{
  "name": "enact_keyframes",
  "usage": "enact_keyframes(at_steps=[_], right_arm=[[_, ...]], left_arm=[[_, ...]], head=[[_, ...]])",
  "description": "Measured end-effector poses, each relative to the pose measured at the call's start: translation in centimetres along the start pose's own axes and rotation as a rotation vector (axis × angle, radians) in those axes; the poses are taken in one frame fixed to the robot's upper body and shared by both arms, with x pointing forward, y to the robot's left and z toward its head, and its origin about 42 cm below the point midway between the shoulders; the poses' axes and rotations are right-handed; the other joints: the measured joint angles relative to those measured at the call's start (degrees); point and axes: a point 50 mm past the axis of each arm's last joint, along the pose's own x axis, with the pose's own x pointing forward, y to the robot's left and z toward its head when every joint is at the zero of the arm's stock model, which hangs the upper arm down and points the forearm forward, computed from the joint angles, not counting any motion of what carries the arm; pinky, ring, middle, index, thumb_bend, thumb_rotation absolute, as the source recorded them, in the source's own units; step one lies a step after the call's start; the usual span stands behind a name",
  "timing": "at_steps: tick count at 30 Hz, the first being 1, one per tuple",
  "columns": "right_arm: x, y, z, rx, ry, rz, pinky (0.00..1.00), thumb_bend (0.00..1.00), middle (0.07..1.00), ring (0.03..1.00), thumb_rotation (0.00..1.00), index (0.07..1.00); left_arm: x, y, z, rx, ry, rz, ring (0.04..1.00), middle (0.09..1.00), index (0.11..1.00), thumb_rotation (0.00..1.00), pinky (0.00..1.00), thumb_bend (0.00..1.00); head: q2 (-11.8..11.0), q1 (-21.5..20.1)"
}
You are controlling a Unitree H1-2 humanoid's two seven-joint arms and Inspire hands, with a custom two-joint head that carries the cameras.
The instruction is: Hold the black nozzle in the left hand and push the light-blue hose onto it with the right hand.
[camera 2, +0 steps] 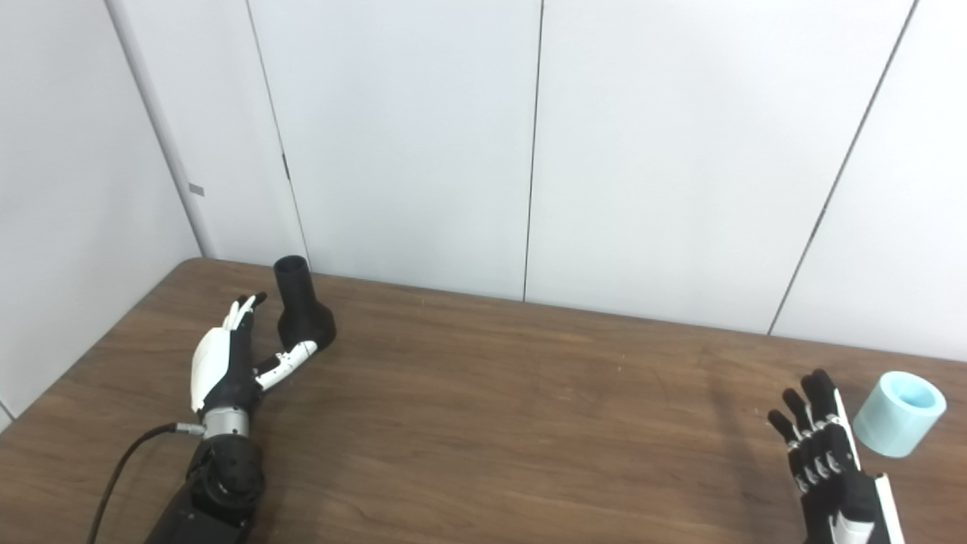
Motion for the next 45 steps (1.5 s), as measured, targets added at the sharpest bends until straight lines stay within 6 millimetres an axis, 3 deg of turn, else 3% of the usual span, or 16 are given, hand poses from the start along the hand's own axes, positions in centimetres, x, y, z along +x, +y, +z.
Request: enact_keyframes(at_steps=[25, 45], right_arm=[[-0.1, 0.1, 0.1, -0.016, 0.013, 0.006, 0.92, 0.74, 1.000, 0.978, 1.00, 1.000], [-0.6, 0.6, 0.3, -0.023, 0.024, 0.009, 0.92, 0.74, 1.000, 0.970, 1.00, 1.000]], left_arm=[[2.1, -0.7, 0.2, 0.020, 0.037, -0.017, 0.933, 0.918, 0.722, 0.51, 1.00, 0.78], [4.2, -1.9, 0.7, 0.083, 0.051, -0.055, 0.920, 0.899, 0.737, 0.48, 1.00, 0.80]], head=[[0.8, -1.2], [1.4, -2.1]])
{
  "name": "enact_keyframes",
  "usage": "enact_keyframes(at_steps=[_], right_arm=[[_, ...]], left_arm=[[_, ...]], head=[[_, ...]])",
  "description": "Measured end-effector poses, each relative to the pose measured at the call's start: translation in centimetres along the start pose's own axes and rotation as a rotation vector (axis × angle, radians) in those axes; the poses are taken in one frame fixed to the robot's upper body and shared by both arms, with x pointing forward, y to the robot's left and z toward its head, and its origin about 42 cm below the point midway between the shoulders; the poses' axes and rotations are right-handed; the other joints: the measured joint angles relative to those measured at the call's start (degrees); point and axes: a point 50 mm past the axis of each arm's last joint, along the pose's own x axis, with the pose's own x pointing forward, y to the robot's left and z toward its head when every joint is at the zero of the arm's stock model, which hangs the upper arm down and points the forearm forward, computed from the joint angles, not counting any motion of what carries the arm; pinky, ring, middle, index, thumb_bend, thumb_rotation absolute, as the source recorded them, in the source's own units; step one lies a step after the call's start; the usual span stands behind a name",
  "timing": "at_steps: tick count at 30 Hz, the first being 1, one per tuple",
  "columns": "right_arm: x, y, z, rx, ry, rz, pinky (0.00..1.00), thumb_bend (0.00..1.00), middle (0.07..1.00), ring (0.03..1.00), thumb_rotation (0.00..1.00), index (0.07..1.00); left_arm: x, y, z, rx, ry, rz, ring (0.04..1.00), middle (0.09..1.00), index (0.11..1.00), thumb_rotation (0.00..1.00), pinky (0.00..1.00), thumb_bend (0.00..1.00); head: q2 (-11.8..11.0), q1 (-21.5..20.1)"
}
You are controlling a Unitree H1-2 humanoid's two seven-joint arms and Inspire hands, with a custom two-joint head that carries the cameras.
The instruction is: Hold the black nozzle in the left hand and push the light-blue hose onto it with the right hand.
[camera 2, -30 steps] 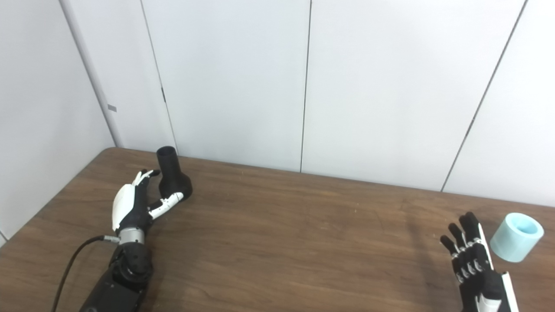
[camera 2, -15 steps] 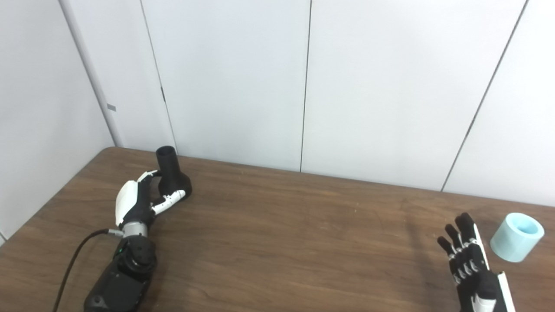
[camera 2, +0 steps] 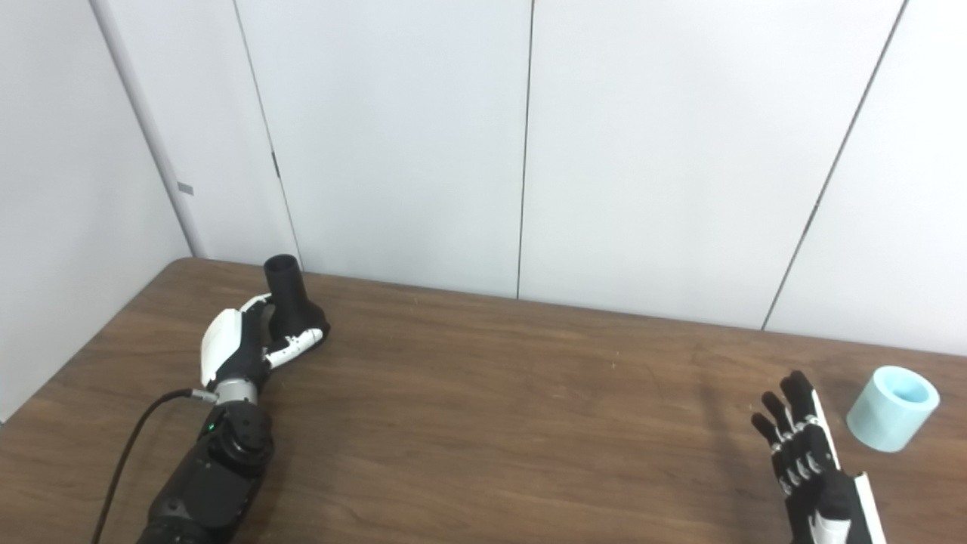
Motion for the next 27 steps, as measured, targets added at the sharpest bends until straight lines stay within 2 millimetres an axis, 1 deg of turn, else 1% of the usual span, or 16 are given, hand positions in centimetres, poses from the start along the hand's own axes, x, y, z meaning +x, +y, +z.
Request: enact_keyframes(at_steps=[3, 5, 6, 8, 9, 10, 11, 12, 15, 27], right_arm=[[0.0, 0.0, 0.0, 0.000, 0.001, -0.001, 0.92, 0.74, 1.000, 0.970, 1.00, 1.000], [0.0, 0.0, 0.0, 0.000, 0.001, -0.001, 0.92, 0.74, 1.000, 0.971, 1.00, 1.000], [0.0, 0.0, 0.0, 0.000, 0.001, -0.001, 0.92, 0.74, 1.000, 0.971, 1.00, 1.000], [0.0, 0.0, 0.0, 0.000, 0.001, -0.001, 0.93, 0.74, 1.000, 0.971, 1.00, 1.000], [0.0, 0.0, 0.0, 0.000, 0.001, -0.001, 0.93, 0.74, 1.000, 0.971, 1.00, 1.000], [0.0, 0.0, 0.0, 0.001, 0.001, -0.001, 0.93, 0.74, 1.000, 0.971, 1.00, 1.000], [0.0, 0.0, 0.0, 0.001, 0.001, -0.001, 0.93, 0.74, 1.000, 0.971, 1.00, 1.000], [0.0, 0.0, 0.0, 0.001, 0.001, -0.001, 0.93, 0.74, 1.000, 0.971, 1.00, 1.000], [0.0, 0.1, 0.0, 0.002, 0.002, -0.001, 0.93, 0.73, 1.000, 0.972, 1.00, 1.000], [-0.1, 0.2, 0.0, 0.007, 0.016, 0.000, 0.93, 0.72, 1.000, 0.970, 1.00, 1.000]], left_arm=[[0.0, 0.0, 0.0, 0.011, -0.003, -0.006, 0.919, 0.900, 0.735, 0.47, 1.00, 0.80], [0.0, -0.1, 0.0, 0.023, -0.005, -0.011, 0.919, 0.899, 0.717, 0.46, 1.00, 0.79], [0.0, -0.1, 0.0, 0.030, -0.006, -0.013, 0.914, 0.892, 0.693, 0.44, 1.00, 0.78], [0.0, -0.2, 0.1, 0.045, -0.003, -0.013, 0.868, 0.822, 0.639, 0.34, 1.00, 0.76], [0.0, -0.2, 0.1, 0.049, -0.002, -0.011, 0.829, 0.760, 0.555, 0.19, 0.98, 0.61], [0.0, -0.2, 0.2, 0.053, -0.004, -0.003, 0.815, 0.740, 0.526, 0.14, 0.97, 0.57], [0.1, -0.1, 0.3, 0.056, -0.006, 0.006, 0.776, 0.699, 0.510, 0.11, 0.94, 0.54], [0.2, 0.0, 0.4, 0.055, -0.008, 0.011, 0.713, 0.655, 0.499, 0.09, 0.89, 0.53], [0.6, 0.1, 1.2, 0.048, -0.022, 0.020, 0.662, 0.629, 0.488, 0.07, 0.84, 0.52], [0.7, 0.1, 1.4, 0.046, -0.025, 0.026, 0.659, 0.630, 0.486, 0.07, 0.83, 0.51]], head=[[0.1, 0.0], [0.1, 0.0], [0.1, 0.0], [0.2, 0.0], [0.2, 0.0], [0.2, 0.0], [0.3, -0.1], [0.3, -0.1], [0.4, -0.1], [0.6, 0.0]])
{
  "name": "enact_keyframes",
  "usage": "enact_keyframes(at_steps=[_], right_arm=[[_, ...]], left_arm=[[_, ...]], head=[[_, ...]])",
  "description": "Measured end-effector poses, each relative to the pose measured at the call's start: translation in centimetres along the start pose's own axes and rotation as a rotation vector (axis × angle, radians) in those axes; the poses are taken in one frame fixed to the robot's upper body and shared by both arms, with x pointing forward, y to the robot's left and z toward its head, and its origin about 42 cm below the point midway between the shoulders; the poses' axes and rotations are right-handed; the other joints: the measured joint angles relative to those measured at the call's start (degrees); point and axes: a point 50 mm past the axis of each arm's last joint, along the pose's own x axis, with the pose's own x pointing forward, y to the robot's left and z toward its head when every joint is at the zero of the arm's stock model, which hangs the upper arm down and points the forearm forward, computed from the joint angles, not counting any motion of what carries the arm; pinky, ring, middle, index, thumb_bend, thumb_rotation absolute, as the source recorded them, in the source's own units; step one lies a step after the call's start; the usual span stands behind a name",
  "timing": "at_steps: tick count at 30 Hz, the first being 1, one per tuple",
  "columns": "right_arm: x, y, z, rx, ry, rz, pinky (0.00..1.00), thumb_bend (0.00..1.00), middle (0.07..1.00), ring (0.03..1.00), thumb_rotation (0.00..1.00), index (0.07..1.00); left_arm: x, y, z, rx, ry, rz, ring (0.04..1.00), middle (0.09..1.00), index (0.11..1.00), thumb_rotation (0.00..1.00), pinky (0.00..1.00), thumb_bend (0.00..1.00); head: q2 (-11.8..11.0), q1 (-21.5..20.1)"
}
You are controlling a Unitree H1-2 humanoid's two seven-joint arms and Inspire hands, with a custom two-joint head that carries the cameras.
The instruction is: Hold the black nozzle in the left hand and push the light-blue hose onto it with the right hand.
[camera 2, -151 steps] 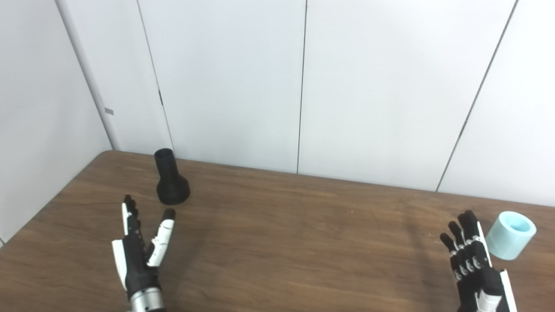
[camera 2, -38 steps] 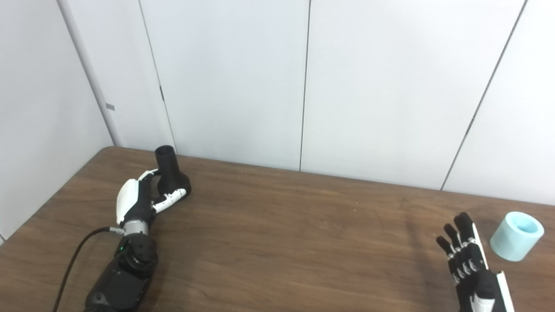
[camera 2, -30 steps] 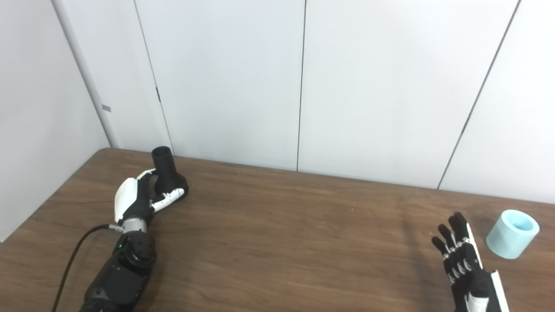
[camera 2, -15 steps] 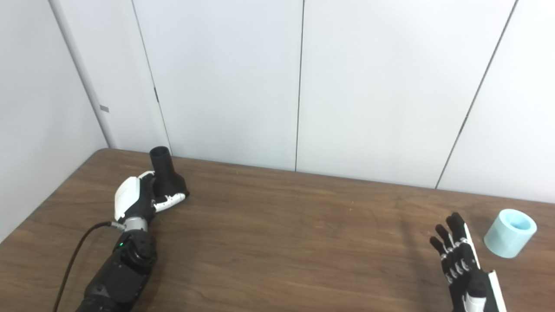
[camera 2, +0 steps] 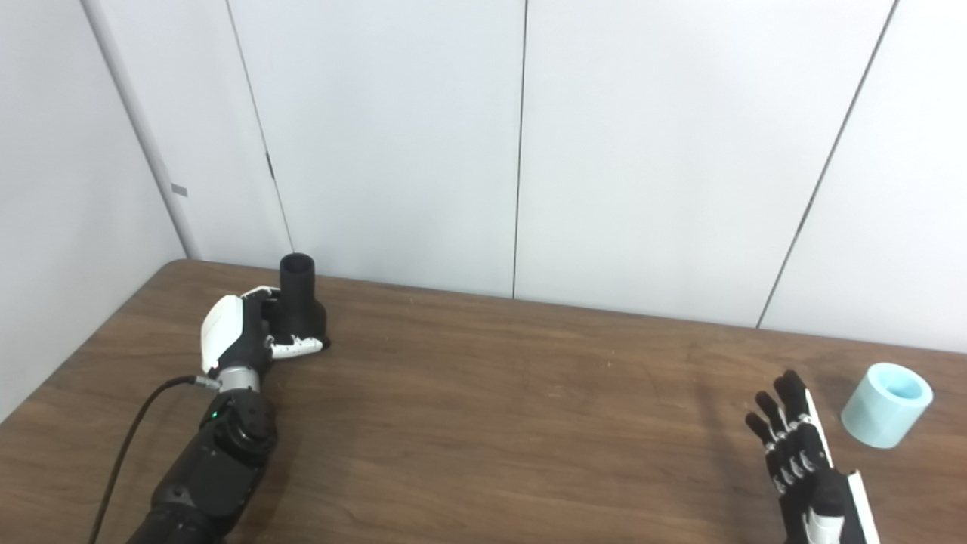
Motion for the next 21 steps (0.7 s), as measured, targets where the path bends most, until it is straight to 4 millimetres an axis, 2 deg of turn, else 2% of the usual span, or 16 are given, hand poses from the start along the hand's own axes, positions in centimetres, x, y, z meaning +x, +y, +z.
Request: enact_keyframes(at_steps=[6, 21], right_arm=[[-0.11, 0.08, 0.00, 0.003, 0.006, -0.001, 0.92, 0.72, 1.000, 0.966, 1.00, 1.000], [-0.63, 0.29, 0.11, 0.011, 0.024, -0.008, 0.92, 0.72, 1.000, 0.963, 1.00, 1.000]], left_arm=[[-0.03, -0.03, -0.03, -0.001, 0.001, -0.005, 0.663, 0.632, 0.486, 0.07, 0.83, 0.51], [-0.79, -0.76, -0.25, -0.010, -0.034, -0.035, 0.694, 0.626, 0.486, 0.06, 0.93, 0.52]], head=[[0.3, 0.1], [1.1, 0.0]])
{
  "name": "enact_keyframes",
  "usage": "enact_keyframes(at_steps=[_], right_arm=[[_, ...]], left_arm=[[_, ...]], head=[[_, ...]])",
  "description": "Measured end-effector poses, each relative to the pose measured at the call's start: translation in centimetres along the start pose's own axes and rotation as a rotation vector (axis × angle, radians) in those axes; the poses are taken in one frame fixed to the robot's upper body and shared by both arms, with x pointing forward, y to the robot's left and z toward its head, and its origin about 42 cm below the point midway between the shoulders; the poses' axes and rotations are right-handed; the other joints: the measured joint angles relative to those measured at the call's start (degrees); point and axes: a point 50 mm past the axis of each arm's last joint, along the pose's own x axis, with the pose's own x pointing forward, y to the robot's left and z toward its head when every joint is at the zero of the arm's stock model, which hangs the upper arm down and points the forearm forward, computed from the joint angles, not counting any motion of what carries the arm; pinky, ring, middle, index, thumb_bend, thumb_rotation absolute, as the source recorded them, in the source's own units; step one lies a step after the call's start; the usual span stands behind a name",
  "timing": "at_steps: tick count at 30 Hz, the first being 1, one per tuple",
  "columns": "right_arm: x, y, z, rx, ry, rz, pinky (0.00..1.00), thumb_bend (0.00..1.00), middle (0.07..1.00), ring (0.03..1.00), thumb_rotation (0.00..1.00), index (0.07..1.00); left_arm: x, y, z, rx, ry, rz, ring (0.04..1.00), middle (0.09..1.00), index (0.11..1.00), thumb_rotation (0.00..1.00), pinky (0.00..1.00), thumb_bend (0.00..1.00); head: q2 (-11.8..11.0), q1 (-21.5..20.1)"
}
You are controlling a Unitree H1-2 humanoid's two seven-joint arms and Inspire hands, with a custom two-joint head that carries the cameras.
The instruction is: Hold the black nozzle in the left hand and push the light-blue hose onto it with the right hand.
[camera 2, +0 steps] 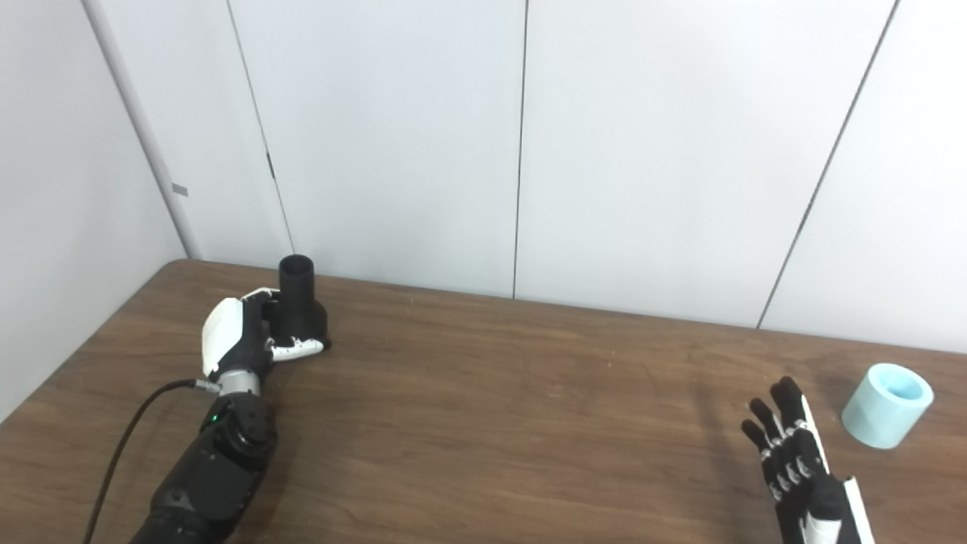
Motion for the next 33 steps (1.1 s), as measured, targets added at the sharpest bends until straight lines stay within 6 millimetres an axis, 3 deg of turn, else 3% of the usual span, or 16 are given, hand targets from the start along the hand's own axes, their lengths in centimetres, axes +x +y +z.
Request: enact_keyframes(at_steps=[4, 13, 33], right_arm=[[-0.2, 0.0, 0.0, 0.000, 0.007, -0.001, 0.92, 0.72, 1.000, 0.963, 1.00, 1.000], [-0.2, 0.0, -0.1, 0.003, 0.019, -0.003, 0.92, 0.72, 1.000, 0.964, 1.00, 1.000], [-0.4, -0.1, -0.1, 0.007, 0.031, -0.005, 0.92, 0.72, 1.000, 0.961, 1.00, 1.000]], left_arm=[[-0.3, -0.1, -0.2, 0.025, -0.042, -0.036, 0.709, 0.631, 0.485, 0.06, 0.96, 0.52], [0.7, 0.4, 0.3, 0.089, -0.099, -0.199, 0.875, 0.744, 0.483, 0.07, 1.00, 0.52], [-0.6, -1.2, 2.5, 0.116, -0.215, -0.332, 0.912, 0.758, 0.480, 0.07, 1.00, 0.52]], head=[[0.2, 0.0], [0.6, 0.1], [1.4, -0.4]])
